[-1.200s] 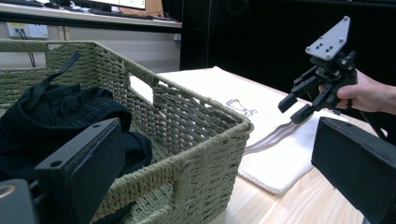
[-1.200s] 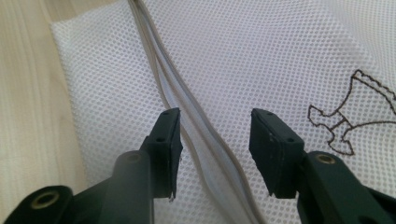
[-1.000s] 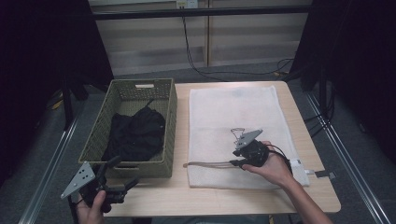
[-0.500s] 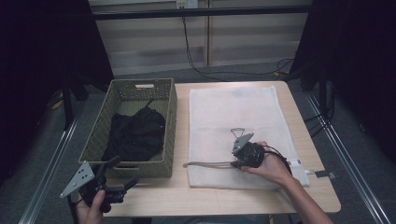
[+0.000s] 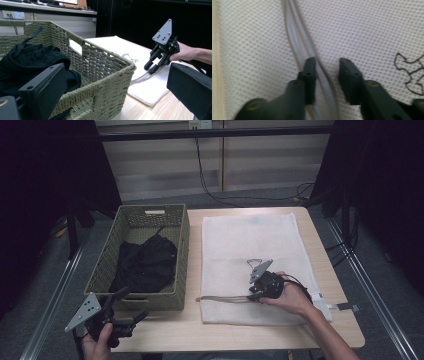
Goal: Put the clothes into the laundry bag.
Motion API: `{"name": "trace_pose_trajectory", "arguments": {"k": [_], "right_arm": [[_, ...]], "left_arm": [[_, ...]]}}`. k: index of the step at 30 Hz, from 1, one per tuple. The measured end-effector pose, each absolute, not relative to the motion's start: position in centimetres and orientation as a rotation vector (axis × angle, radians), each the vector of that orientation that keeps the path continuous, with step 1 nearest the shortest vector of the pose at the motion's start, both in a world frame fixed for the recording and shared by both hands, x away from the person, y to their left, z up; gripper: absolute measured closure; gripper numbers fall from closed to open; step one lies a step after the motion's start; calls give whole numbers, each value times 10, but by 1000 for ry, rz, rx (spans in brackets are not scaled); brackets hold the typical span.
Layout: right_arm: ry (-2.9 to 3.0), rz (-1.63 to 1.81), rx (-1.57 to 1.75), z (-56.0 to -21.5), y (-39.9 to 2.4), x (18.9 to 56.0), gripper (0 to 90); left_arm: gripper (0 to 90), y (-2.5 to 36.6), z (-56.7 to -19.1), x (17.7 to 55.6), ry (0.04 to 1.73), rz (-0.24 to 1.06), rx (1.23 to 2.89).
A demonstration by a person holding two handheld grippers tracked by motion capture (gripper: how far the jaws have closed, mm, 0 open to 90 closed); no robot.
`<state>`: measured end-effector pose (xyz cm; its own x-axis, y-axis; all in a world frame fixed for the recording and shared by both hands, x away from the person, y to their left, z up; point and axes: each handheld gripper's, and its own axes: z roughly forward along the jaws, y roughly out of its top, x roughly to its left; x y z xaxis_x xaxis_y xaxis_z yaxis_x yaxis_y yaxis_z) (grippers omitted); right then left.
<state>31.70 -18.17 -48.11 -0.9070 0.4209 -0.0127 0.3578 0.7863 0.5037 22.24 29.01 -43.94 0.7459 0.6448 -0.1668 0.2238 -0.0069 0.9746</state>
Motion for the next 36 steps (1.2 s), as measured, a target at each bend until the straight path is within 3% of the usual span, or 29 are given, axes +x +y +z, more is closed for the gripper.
{"name": "trace_pose_trajectory", "arguments": {"k": [4, 7, 36], "right_arm": [[2862, 790, 644, -481, -182, 318, 851], [2854, 797, 652, -482, -182, 320, 888], [2624, 1079, 816, -445, -204, 322, 900]], "left_arm": [[25, 290, -439, 222, 720, 381, 1580], [26, 290, -439, 222, 717, 382, 1587], [27, 294, -438, 223, 735, 382, 1575]]}}
